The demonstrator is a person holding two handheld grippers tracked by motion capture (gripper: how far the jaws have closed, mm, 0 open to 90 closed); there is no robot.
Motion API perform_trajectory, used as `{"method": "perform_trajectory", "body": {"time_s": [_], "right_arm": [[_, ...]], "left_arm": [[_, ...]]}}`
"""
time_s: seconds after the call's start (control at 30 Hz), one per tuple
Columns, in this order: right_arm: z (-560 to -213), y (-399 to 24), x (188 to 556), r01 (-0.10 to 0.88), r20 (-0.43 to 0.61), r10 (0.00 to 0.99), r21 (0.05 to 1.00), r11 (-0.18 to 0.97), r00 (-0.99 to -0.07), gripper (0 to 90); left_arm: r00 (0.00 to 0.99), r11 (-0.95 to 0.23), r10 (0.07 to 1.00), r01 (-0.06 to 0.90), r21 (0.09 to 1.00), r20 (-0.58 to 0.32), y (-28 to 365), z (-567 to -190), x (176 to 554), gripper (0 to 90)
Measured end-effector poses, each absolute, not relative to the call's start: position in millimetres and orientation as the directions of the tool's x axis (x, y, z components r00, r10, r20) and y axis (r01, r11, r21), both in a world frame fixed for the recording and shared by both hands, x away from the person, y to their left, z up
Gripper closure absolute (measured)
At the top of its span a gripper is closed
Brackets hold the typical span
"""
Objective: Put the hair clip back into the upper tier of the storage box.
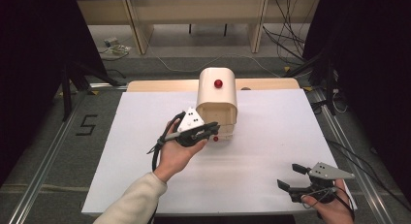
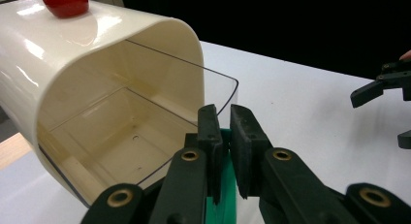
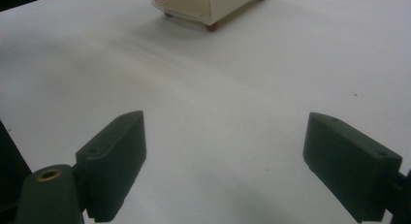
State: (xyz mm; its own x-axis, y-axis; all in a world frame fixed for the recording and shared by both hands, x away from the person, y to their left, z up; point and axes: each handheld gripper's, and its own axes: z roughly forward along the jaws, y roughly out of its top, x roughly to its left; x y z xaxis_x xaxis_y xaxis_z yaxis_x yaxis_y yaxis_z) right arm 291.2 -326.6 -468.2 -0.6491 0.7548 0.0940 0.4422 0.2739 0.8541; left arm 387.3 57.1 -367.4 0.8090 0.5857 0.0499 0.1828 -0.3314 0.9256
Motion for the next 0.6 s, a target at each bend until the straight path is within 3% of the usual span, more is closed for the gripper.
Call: {"method": "perform_trajectory", "body": {"time_s": [0.6], "right_arm": [[-468,-327,291,0.442,0.094,0.755,0.854,0.274,-0.649,16.4]], "left_arm": [[0.813,-0.346,0.579,0.185,0.920,0.054,54,-361,398,83.1]]}}
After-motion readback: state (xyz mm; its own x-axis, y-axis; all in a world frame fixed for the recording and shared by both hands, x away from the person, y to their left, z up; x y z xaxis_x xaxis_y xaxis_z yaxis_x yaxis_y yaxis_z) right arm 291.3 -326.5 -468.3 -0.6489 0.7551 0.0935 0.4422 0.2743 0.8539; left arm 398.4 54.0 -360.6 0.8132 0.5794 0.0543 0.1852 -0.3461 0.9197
